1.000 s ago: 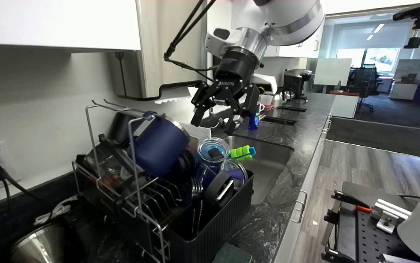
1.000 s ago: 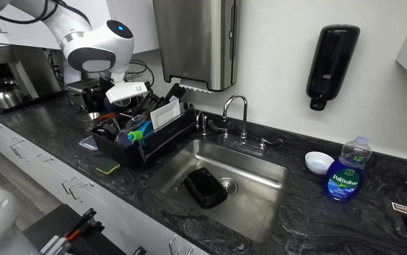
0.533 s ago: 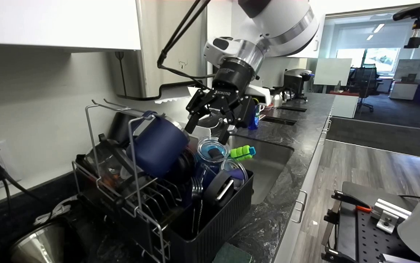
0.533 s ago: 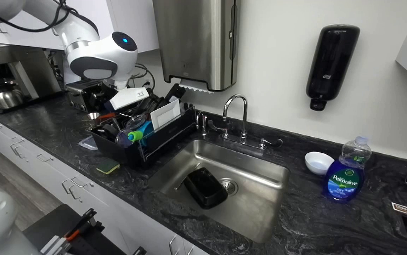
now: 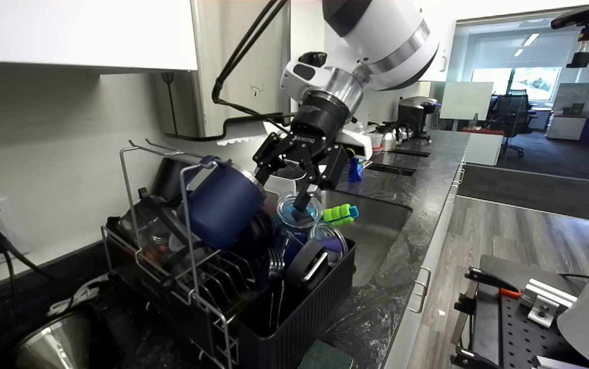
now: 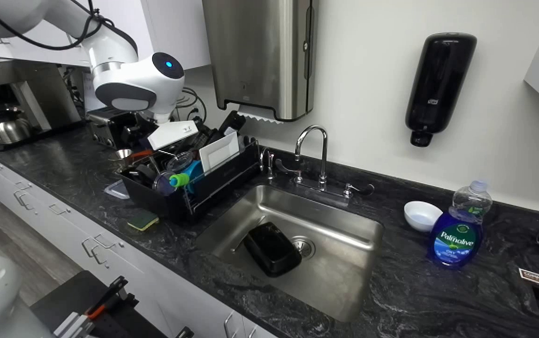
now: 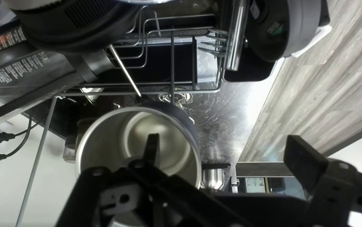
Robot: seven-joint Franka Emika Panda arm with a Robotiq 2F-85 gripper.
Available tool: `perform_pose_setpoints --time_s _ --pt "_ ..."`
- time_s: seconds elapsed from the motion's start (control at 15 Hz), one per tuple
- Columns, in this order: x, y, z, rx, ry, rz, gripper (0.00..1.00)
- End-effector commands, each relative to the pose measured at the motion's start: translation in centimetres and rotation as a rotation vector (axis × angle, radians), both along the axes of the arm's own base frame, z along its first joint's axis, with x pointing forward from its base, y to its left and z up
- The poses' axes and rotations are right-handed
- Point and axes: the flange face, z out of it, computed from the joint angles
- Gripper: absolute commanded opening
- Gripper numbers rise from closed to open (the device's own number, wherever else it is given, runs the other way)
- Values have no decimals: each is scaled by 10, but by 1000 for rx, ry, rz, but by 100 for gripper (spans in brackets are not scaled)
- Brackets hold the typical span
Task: Remove the blue mug from the rack and put it in the sink.
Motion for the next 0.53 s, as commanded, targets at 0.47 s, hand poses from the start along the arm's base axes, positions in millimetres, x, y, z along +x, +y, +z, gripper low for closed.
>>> perform_pose_setpoints --time_s 0.47 --pt "31 12 -2 63 -31 -11 100"
